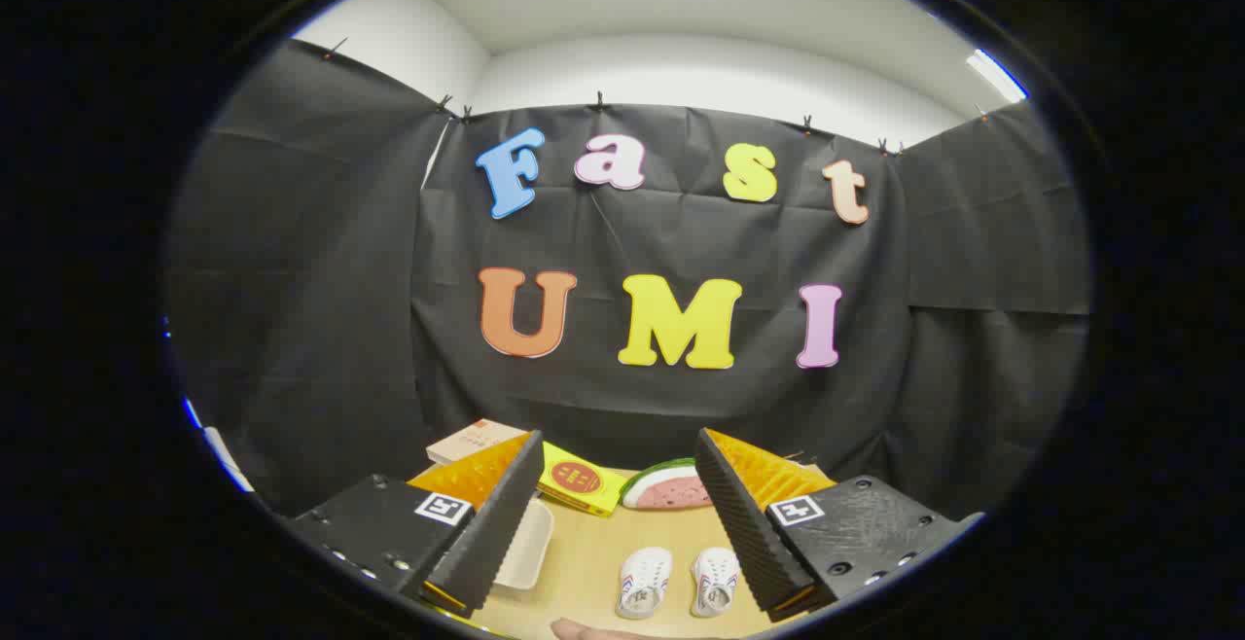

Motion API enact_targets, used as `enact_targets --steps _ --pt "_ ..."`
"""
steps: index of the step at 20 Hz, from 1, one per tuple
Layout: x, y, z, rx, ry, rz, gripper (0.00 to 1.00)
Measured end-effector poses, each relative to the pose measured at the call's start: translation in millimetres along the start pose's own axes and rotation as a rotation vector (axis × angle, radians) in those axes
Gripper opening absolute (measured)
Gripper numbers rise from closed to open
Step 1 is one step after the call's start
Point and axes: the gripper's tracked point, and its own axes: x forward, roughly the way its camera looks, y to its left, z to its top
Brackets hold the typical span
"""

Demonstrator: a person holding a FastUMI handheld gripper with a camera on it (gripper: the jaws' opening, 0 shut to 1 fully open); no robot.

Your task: Open the storage box then place both shoes into the box .Put the left shoe in first, then the right shoe, with the right side of both shoes facing outward in a uniform manner.

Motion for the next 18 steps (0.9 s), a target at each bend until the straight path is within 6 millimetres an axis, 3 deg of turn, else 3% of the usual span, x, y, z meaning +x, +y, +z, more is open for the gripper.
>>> enact_targets --steps 10,18 --pt "1 -26 0 0.003 -0.034 -0.047 0.95" --pt "13 -50 -26 0.042 0.003 -0.003 0.95"
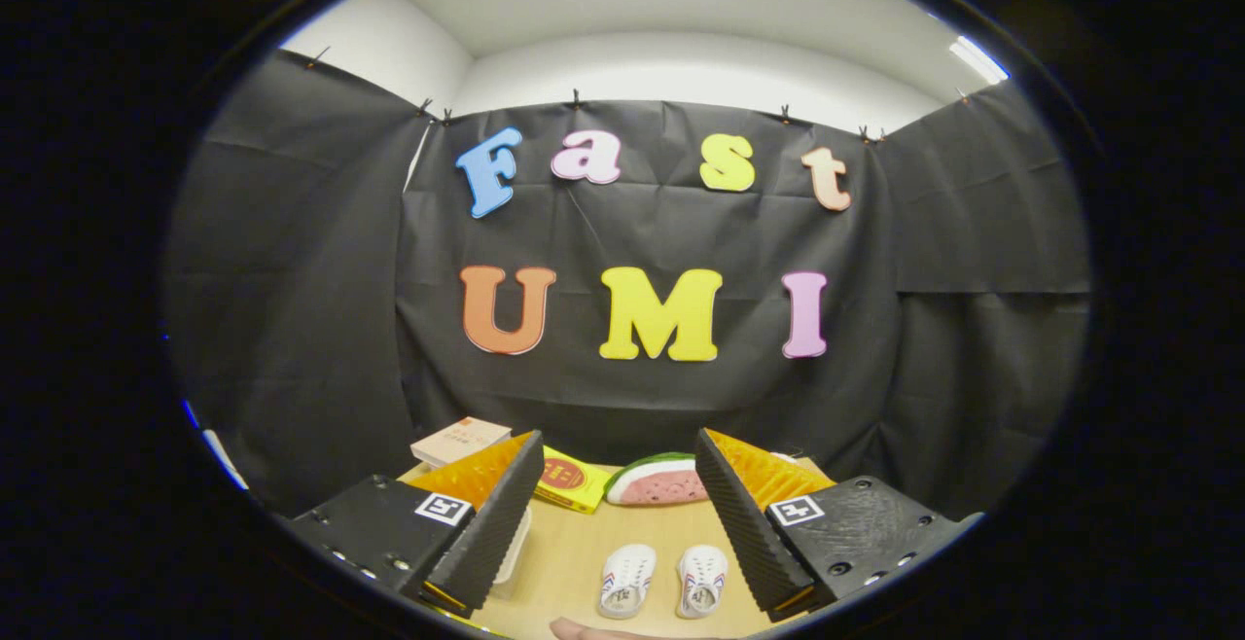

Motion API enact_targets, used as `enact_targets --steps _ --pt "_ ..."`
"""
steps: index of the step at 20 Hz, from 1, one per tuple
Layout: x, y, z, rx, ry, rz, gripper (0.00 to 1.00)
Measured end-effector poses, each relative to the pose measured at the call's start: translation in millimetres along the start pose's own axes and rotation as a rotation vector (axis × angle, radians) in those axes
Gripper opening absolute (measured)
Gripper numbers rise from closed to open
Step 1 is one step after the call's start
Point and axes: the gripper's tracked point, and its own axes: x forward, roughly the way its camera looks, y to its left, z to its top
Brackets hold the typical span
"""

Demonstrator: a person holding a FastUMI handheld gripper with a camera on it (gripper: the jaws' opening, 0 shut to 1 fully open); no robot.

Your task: Open the storage box then place both shoes into the box .Put the left shoe in first, then the right shoe, with the right side of both shoes facing outward in a uniform manner.

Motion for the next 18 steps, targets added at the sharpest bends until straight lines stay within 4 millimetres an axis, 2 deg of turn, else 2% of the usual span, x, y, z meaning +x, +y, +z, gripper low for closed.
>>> enact_targets --steps 4,10,15,18 --pt "28 -17 -24 0.026 0.058 0.054 0.95" --pt "89 -31 -81 0.122 0.241 0.220 0.96" --pt "136 -12 -149 0.233 0.495 0.441 0.95" --pt "151 10 -183 0.302 0.628 0.603 0.95"
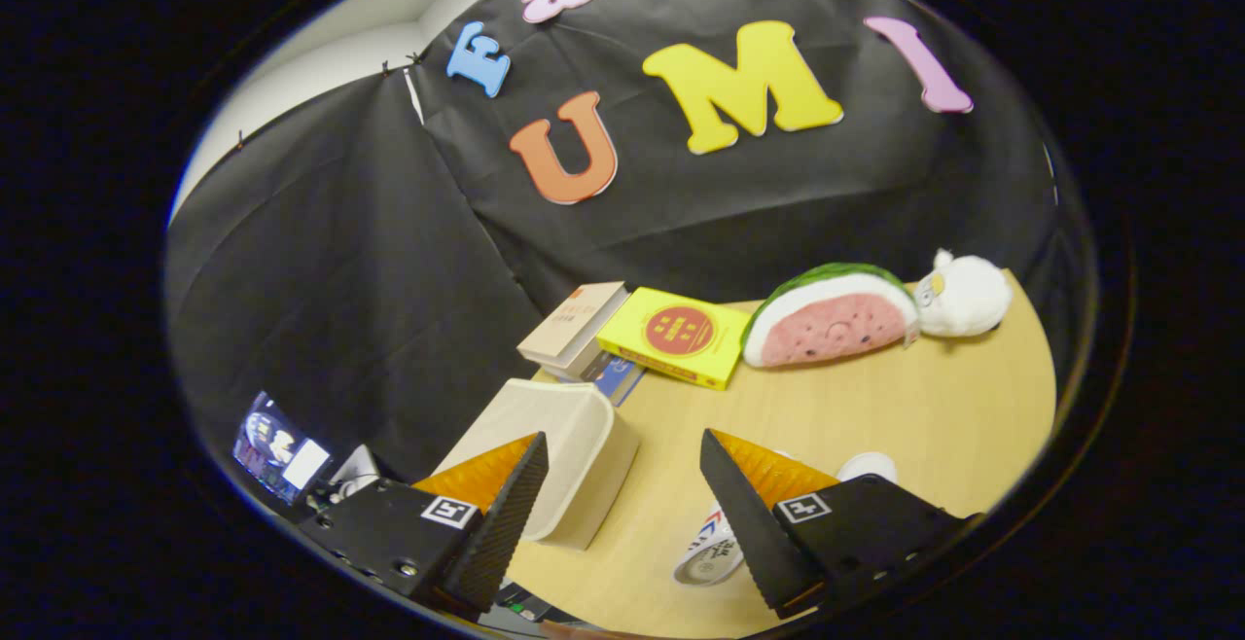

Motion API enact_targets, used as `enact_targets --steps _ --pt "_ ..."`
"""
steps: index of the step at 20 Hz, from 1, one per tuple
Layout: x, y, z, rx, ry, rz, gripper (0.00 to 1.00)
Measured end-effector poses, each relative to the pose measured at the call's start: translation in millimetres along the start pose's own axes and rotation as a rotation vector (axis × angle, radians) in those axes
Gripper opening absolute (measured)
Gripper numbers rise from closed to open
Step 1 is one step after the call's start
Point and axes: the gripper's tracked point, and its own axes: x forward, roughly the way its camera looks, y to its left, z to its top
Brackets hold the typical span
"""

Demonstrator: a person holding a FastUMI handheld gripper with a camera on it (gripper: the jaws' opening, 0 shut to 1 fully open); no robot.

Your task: Open the storage box then place both shoes into the box .Put the left shoe in first, then the right shoe, with the right side of both shoes facing outward in a uniform manner.

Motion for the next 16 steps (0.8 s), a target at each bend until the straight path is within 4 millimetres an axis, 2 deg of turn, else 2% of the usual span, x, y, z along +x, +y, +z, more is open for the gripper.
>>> enact_targets --steps 7,10,12,16 --pt "101 17 -48 0.295 0.291 0.367 0.96" --pt "124 27 -56 0.412 0.345 0.528 0.95" --pt "141 28 -63 0.407 0.365 0.587 0.95" --pt "173 25 -81 0.443 0.436 0.609 0.95"
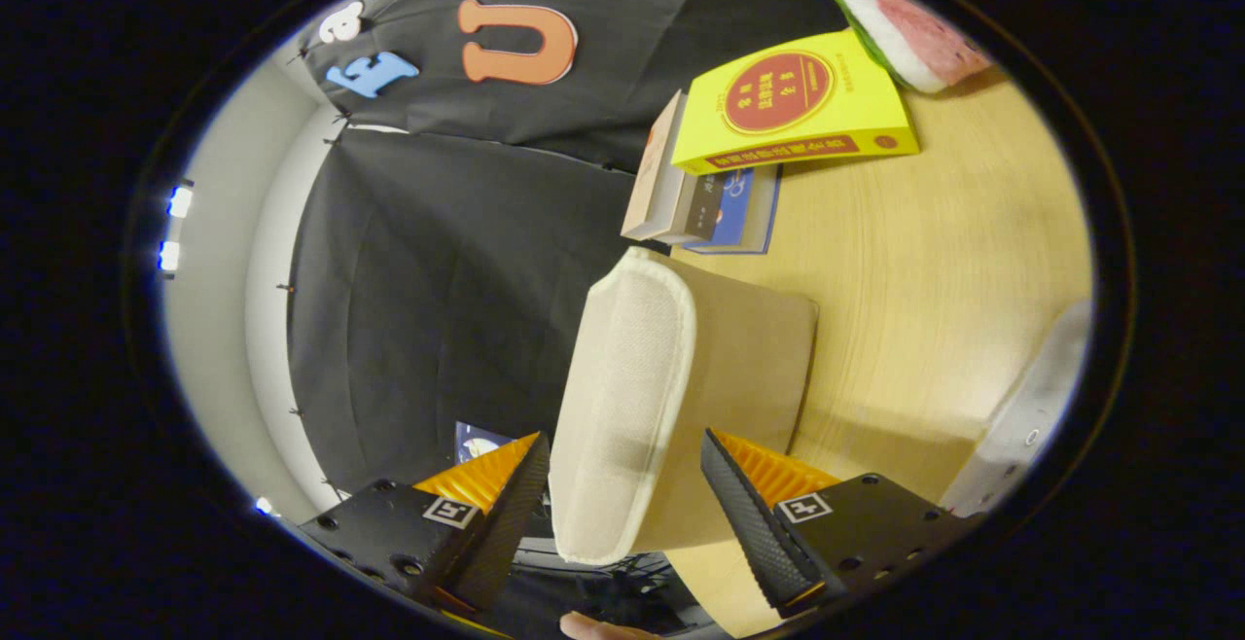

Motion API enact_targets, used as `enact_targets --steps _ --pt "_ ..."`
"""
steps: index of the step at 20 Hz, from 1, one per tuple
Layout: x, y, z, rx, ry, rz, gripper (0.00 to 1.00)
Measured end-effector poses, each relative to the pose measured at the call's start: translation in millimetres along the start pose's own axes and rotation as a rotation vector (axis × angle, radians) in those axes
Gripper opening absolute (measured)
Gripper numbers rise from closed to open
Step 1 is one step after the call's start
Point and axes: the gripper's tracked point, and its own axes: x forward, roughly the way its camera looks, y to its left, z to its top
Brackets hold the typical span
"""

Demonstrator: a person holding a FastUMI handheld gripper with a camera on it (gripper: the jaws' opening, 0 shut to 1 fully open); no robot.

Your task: Open the storage box then place both shoes into the box .Put the left shoe in first, then the right shoe, with the right side of both shoes facing outward in a uniform manner.

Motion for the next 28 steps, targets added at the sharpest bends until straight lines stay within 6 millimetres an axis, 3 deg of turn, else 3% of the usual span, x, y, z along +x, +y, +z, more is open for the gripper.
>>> enact_targets --steps 3,6,8,9,10,13,14,15,16,20,28 --pt "12 2 6 0.063 0.017 0.091 0.95" --pt "13 21 -2 0.108 0.067 0.200 0.93" --pt "14 16 -5 0.096 0.074 0.178 0.93" --pt "24 5 -3 0.100 0.056 0.125 0.68" --pt "12 11 -4 0.121 0.061 0.149 0.43" --pt "-1 22 -7 0.109 0.049 0.187 0.40" --pt "3 20 -5 0.095 0.045 0.161 0.40" --pt "1 9 7 0.104 0.020 0.136 0.23" --pt "-2 20 -6 0.100 0.032 0.144 0.05" --pt "-16 34 -18 0.059 0.019 0.086 0.00" --pt "-16 99 -16 0.028 -0.055 0.023 0.00"
